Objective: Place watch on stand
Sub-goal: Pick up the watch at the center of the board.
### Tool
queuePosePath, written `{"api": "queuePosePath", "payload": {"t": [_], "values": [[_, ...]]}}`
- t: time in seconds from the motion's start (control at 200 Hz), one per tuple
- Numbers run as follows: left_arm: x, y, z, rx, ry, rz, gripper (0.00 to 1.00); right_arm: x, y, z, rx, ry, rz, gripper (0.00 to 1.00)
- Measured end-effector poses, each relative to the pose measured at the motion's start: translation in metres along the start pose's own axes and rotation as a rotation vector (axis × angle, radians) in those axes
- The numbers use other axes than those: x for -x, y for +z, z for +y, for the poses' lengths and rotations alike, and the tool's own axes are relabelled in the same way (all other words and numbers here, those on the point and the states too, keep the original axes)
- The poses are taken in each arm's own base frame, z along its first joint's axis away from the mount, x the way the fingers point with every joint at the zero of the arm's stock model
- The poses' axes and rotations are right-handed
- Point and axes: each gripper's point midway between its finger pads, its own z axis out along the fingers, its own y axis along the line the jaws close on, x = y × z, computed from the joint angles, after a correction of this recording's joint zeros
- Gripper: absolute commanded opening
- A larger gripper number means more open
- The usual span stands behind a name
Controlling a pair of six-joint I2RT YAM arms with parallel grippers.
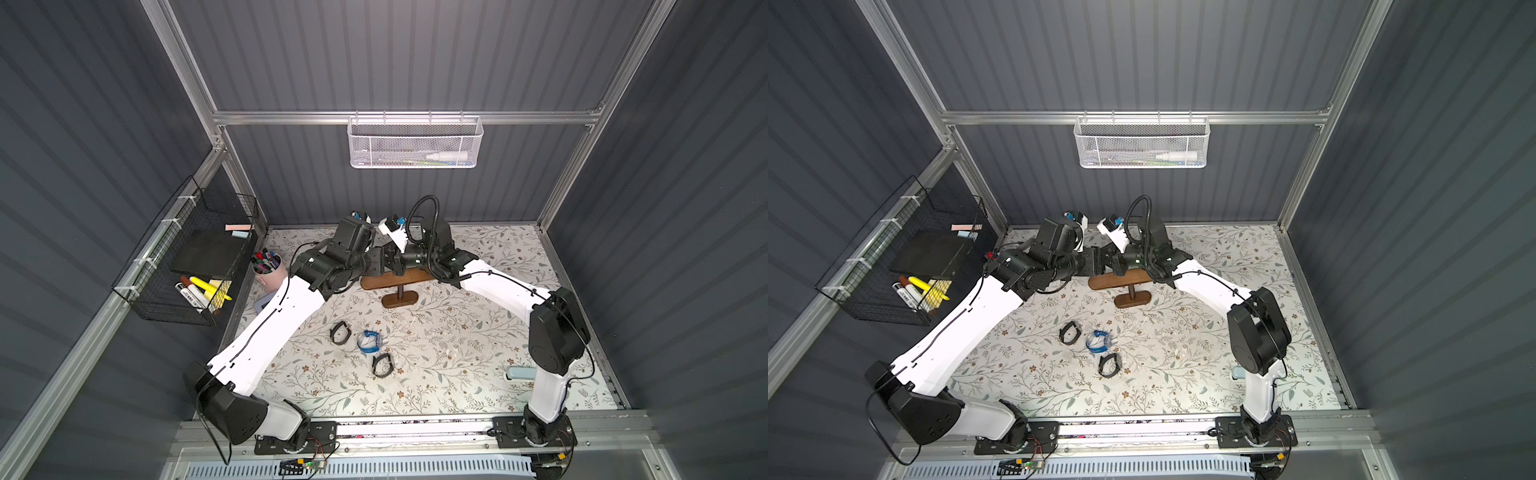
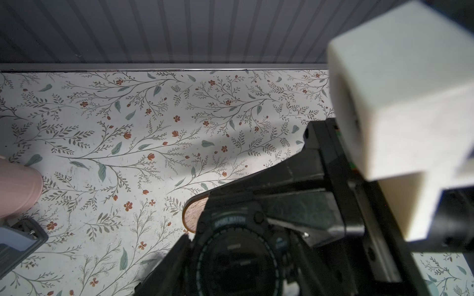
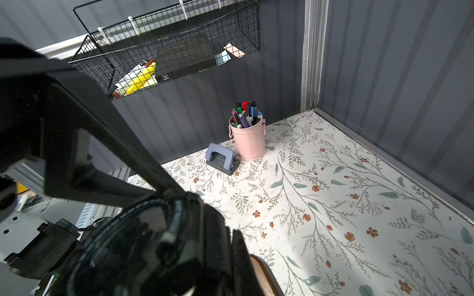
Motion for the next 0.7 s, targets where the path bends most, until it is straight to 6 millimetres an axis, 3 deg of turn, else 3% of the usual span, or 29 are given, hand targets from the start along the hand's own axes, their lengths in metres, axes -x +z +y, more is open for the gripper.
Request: {"api": "queuePosePath", "payload": {"t": [0.265, 0.31, 0.375, 0.45, 0.47, 0.7], "values": [[0.0, 0.0, -0.001, -0.004, -0.004, 0.001, 0.24, 0.0, 0.0, 0.0, -0.001, 0.0, 0.0, 0.0], [0.0, 0.0, -0.001, -0.005, -0.004, -0.001, 0.23, 0.0, 0.0, -0.001, -0.004, 0.0, 0.0, 0.19], [-0.001, 0.0, 0.0, -0.003, -0.002, 0.006, 0.21, 0.0, 0.0, -0.004, -0.023, 0.005, -0.001, 0.58], [-0.005, 0.0, 0.001, 0.003, 0.0, 0.019, 0.18, 0.001, -0.002, -0.014, -0.069, 0.008, -0.005, 0.84], [-0.005, 0.0, 0.001, 0.004, 0.001, 0.02, 0.18, 0.001, -0.003, -0.018, -0.087, 0.01, -0.006, 0.97], [0.001, -0.004, 0.011, 0.056, 0.001, -0.022, 0.14, 0.006, -0.031, -0.054, -0.28, 0.093, -0.032, 0.99]]}}
